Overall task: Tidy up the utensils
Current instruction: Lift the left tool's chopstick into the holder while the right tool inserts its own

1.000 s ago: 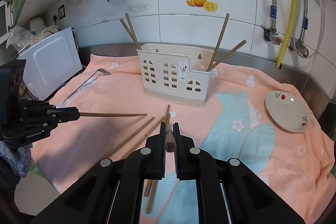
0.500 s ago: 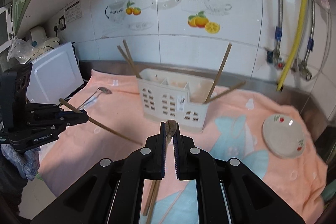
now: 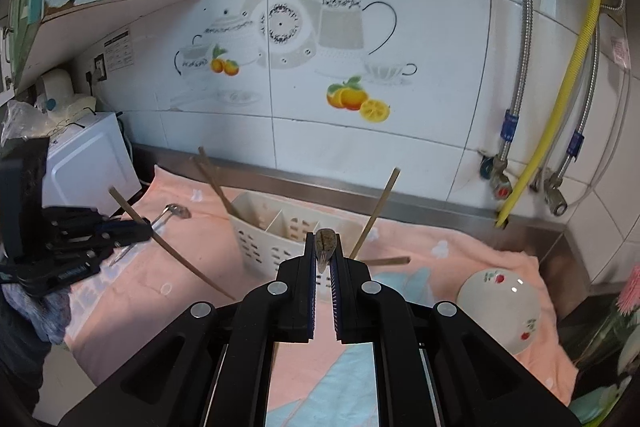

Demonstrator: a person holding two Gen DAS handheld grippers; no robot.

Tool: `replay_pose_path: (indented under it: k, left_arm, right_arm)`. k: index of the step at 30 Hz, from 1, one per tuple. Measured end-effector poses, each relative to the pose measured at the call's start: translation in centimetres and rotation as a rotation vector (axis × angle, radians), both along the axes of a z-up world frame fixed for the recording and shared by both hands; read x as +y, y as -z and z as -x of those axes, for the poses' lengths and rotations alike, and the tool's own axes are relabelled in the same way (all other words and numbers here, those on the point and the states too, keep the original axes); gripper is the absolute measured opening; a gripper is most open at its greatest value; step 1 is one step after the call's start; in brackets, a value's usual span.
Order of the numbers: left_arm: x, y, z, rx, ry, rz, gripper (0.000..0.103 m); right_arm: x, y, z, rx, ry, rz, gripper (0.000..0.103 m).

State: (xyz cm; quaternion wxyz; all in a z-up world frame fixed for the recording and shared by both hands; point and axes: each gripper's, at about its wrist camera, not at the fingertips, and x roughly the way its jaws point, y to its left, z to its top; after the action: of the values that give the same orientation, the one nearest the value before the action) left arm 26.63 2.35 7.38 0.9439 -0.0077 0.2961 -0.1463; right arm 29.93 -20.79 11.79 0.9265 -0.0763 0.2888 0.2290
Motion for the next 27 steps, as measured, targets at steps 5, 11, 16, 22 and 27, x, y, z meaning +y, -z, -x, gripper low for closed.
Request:
replay_pose_path:
  k: [5, 11, 16, 22, 27]
  left_arm:
    - [0.0, -3.6, -0.5, -0.062, -0.002, 0.001, 0.005]
    - [0.0, -7.4, -1.8, -0.134, -0.023, 0.002, 0.005]
    - [0.2, -8.2, -4.1, -0.149, -0.068, 0.0, 0.005]
    - [1.1, -6.3, -7.4, -0.111, -0.128, 0.022, 0.005]
    - [1.6, -4.0, -9.0, -0.057, -0.143, 0.045, 0.005]
  right_arm:
    - [0.0, -0.7, -1.0, -0.007, 0.01, 0.004, 0.006]
    - [0.4, -0.8, -2.3, -0.01, 0.018, 0.001, 0.006]
    - [0.9, 0.0, -4.0, 0.019, 0.028, 0.01, 0.006]
    - [1.3, 1.3, -5.3, 0.054, 0.028, 0.021, 0.006]
    - [1.4, 2.3, -6.2, 0.077, 0.033, 0.031, 0.006]
